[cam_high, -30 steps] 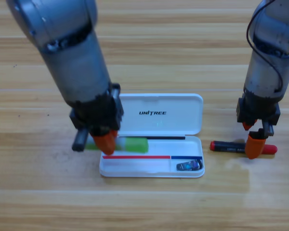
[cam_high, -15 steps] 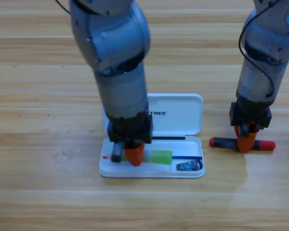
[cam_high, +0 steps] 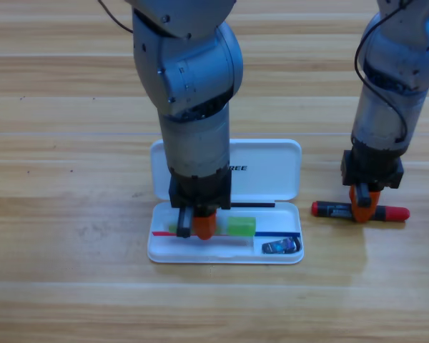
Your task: Clean up eraser and pencils
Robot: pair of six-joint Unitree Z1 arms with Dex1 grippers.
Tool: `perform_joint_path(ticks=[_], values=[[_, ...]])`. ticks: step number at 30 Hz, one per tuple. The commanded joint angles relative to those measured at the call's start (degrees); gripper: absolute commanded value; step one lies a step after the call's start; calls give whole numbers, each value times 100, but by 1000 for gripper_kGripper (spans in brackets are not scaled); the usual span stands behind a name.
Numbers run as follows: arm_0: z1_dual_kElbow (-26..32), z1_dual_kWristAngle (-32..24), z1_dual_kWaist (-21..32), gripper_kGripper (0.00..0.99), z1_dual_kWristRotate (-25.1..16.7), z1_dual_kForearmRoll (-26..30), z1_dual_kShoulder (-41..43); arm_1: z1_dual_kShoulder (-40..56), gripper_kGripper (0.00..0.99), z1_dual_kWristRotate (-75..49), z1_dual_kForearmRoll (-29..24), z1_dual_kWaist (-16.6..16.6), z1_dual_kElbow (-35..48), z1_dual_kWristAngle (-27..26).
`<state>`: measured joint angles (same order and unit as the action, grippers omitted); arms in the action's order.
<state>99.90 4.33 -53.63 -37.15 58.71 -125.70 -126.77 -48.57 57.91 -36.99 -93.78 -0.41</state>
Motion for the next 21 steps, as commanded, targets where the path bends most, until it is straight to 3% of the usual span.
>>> perform_joint_path(ticks=[1,21], values=[[-156,103,-121,0,33,35,-166,688,0,85,195,17,220,-117],[-463,41,-24,0,6,-114,-25,1198,0,172,370,-80,387,-293]])
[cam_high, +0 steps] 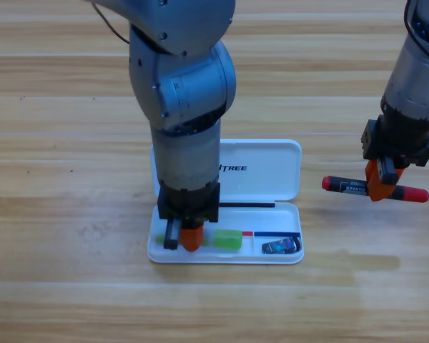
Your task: Clean up eraser and pencils
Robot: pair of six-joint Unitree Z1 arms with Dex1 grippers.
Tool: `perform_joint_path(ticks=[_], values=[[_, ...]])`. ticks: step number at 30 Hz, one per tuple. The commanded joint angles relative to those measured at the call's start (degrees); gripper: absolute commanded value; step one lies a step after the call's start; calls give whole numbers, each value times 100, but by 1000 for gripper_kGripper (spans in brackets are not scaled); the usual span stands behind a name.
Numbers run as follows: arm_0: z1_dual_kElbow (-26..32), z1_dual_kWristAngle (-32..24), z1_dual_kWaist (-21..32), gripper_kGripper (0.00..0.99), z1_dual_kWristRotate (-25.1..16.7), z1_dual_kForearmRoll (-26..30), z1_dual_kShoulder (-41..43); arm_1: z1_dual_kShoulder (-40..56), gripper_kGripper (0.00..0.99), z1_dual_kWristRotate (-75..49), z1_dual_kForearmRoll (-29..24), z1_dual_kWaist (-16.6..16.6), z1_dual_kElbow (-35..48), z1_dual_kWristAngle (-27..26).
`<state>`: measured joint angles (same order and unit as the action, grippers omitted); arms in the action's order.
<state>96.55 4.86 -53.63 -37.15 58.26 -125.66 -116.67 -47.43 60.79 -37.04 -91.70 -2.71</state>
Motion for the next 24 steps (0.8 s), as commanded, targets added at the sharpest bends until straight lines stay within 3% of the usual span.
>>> perform_joint_path(ticks=[1,9,12,13,14,15,24], values=[[-119,-11,-24,0,6,-78,-29,197,0,67,91,-75,188,-63],[-84,-126,-24,29,50,-78,-55,267,0,102,126,-128,170,-90],[-92,-126,-24,703,77,-78,-55,276,0,120,126,-154,153,-125],[-101,-126,-24,871,94,-78,-55,276,0,129,126,-163,144,-134],[-101,-126,-24,954,94,-78,-47,276,0,137,126,-181,135,-134],[-110,-126,-24,988,94,-78,-38,276,0,146,135,-189,126,-134],[-110,-117,-24,990,138,-78,-38,294,0,217,161,-286,65,-134]])
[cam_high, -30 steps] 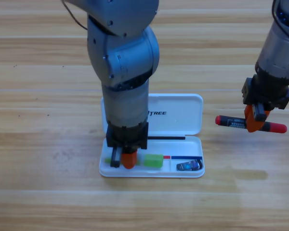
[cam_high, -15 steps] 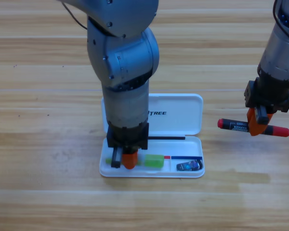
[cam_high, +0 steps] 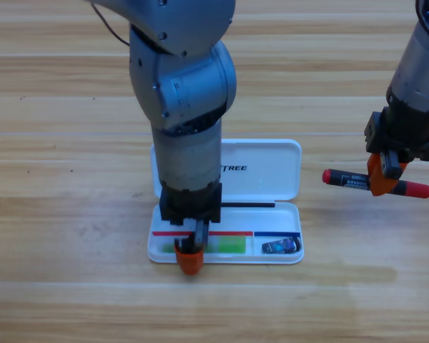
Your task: Clean up eraser and pencils
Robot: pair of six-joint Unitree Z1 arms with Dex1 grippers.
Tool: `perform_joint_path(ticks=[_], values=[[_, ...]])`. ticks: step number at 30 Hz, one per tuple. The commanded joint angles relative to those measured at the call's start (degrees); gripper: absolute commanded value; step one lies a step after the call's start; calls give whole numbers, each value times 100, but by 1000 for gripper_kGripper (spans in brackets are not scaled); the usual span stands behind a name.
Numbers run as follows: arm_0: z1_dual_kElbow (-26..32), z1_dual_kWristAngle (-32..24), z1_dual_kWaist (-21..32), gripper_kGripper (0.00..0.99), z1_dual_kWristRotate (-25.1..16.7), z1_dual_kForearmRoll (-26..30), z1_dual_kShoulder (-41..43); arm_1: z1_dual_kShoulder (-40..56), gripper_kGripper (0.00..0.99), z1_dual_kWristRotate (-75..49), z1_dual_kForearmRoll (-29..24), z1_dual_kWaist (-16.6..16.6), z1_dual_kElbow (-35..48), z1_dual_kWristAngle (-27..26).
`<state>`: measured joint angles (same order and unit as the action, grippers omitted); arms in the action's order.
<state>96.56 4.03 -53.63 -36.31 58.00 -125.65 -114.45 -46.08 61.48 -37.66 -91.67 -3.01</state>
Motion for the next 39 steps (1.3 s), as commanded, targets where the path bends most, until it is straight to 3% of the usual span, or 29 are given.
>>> perform_joint_path(ticks=[1,5,9,13,19,24,37,38,39], values=[[-120,-25,-24,990,54,-52,-29,107,0,116,92,-277,53,-121],[-94,19,-24,990,54,0,111,151,0,231,127,-584,-79,-130],[-103,371,72,990,36,167,814,-95,0,336,171,-866,-343,-112],[-111,468,617,990,-70,396,1887,-534,0,494,321,-1173,-896,-95],[-551,318,1760,990,-650,431,2994,-1475,0,635,637,-1481,-2065,20],[-990,134,2305,989,-931,308,3100,-2213,0,714,751,-1569,-2821,99],[-1509,11,2331,985,-904,-123,3117,-2784,0,776,751,-1578,-3340,310],[-1509,11,2331,985,-896,-123,3108,-2775,156,811,751,-1578,-3340,310],[-1509,11,2331,985,-896,-131,3100,-2749,431,846,751,-1586,-3331,310]])
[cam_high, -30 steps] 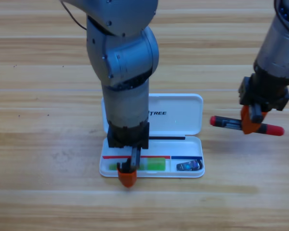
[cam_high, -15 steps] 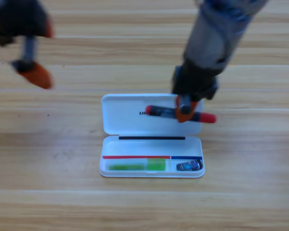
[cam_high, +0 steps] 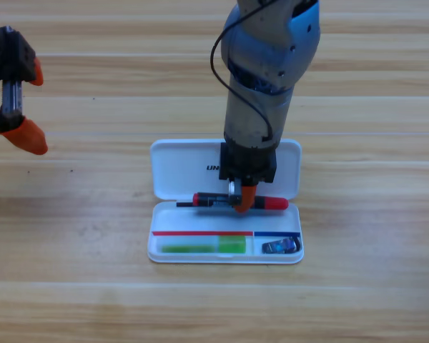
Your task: Clean up eraser and pencils
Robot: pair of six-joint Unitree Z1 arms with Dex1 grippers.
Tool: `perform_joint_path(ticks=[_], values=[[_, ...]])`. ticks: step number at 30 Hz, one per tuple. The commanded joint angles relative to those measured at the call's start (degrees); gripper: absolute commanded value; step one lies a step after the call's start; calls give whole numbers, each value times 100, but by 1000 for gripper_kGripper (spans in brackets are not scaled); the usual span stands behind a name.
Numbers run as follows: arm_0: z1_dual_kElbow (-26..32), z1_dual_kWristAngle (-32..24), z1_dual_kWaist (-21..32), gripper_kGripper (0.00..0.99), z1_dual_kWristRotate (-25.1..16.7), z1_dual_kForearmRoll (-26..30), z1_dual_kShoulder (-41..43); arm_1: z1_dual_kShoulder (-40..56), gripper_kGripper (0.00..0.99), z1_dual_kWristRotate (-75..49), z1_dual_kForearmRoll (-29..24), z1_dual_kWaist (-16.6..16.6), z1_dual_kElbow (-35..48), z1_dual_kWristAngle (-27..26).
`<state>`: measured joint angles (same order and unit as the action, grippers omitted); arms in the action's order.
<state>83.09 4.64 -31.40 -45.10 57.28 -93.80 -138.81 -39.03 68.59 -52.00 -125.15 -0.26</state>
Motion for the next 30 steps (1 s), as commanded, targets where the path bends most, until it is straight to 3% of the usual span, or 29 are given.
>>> perform_joint_path(ticks=[1,2,5,12,17,22,26,28,30], values=[[-171,-42,107,985,-16,-59,-94,-287,736,194,40,-153,17,34],[-188,-34,107,985,-16,-77,-94,-252,913,238,40,-170,25,34],[-223,-16,107,989,-16,-121,-94,-85,979,291,40,-223,43,-36],[-232,-16,107,989,-16,-182,-103,935,990,282,40,-337,395,-511],[-127,-16,186,966,-34,-279,-103,2227,990,335,5,-364,966,-1363],[-48,-42,380,904,-148,-587,-103,3475,990,625,-804,-364,2029,-1829],[49,-341,784,805,-385,-1105,-261,4248,990,942,-1727,-320,3128,-1890],[330,-877,1171,718,-631,-1158,-578,4521,990,1056,-1999,-293,3541,-2031],[682,-1519,1549,565,-948,-1149,-991,4714,990,1109,-2113,-258,3805,-2207]])
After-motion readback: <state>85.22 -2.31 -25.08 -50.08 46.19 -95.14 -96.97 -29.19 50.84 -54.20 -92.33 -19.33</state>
